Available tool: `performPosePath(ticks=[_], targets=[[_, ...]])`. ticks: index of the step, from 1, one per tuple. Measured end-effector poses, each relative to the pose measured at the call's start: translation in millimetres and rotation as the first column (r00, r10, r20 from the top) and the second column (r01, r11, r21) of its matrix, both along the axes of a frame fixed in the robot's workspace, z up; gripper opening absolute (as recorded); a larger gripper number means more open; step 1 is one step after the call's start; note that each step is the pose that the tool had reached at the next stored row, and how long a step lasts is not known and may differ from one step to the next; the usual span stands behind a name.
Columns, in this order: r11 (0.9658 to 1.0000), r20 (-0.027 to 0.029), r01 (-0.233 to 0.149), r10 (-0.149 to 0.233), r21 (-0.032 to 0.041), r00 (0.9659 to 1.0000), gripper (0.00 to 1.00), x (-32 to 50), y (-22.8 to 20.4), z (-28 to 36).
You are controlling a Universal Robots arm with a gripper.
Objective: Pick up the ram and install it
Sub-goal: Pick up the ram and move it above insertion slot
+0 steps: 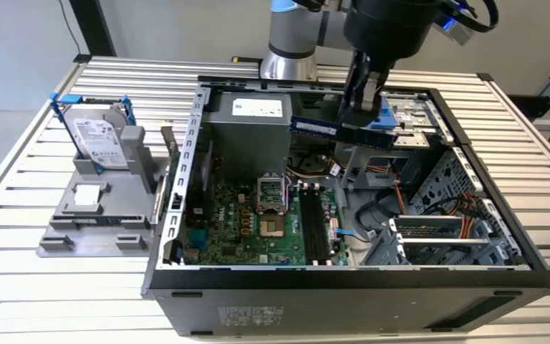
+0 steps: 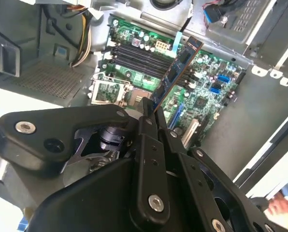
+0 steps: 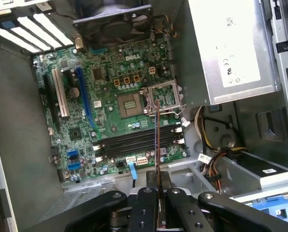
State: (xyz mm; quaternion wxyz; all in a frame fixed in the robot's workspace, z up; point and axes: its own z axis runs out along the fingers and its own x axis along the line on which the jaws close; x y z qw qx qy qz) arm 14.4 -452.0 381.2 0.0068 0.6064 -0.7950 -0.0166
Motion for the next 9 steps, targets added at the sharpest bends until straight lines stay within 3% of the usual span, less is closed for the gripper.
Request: performPosePath(ticks=[5, 9], targets=[[0.9969, 0.0, 0.079, -0.079, 0.0001, 0.9969, 0.0, 0.0, 0.0, 0.0], [0.9896, 0.0, 0.144, -0.144, 0.0, 0.9896, 0.0, 0.0, 0.0, 0.0]])
